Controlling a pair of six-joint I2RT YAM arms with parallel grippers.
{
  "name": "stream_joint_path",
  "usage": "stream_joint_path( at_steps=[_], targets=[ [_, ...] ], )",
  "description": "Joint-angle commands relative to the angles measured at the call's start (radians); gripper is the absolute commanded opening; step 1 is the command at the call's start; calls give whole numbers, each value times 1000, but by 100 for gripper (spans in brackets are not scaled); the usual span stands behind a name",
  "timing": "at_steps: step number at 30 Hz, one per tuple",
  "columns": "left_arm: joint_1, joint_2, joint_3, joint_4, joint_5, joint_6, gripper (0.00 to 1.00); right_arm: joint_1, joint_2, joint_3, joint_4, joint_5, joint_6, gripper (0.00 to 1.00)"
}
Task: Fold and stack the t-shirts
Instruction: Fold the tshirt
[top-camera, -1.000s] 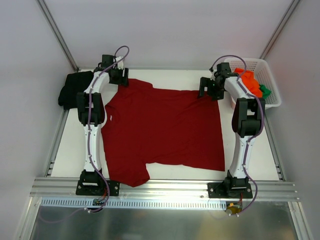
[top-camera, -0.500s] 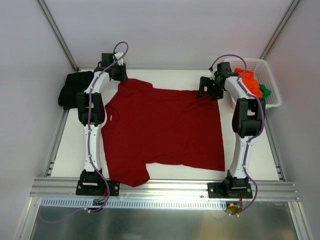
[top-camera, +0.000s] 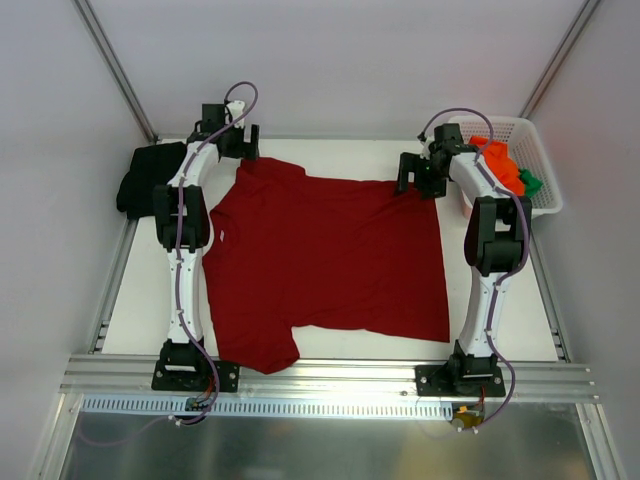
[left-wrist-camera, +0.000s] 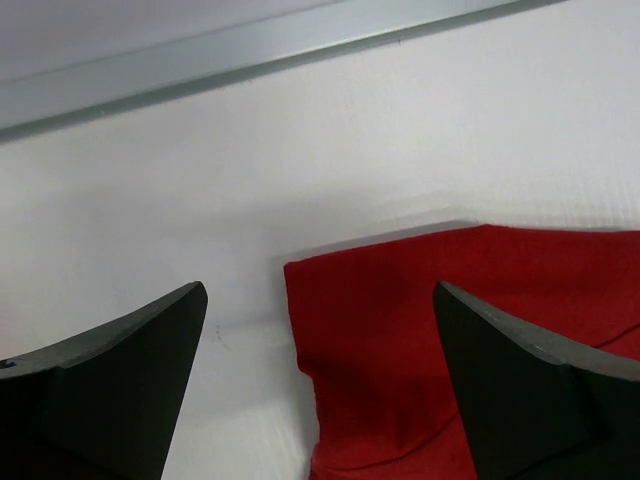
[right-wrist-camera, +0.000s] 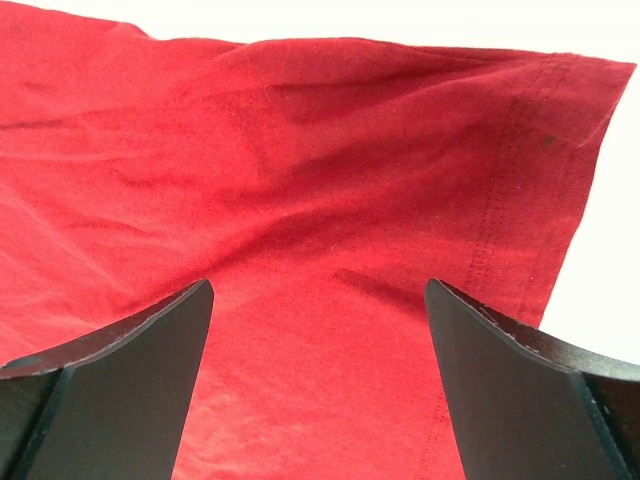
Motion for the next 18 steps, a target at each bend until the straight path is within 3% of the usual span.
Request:
stream_joint_path(
  at_steps=[1,6,12,18],
  targets=[
    [-9,14,72,28,-6,57,98,12,-63,39,-15,-34,12,91],
    [-24,7,62,8,40,55,76,20,-67,43,-25,-43,17,91],
    [-24,-16,22,-76,119,4,81,22,-72,39,-38,-63,26,91],
    [-19,-74,-38,-119,97,34,88,22,-70,37,-38,-72,24,91]
  ],
)
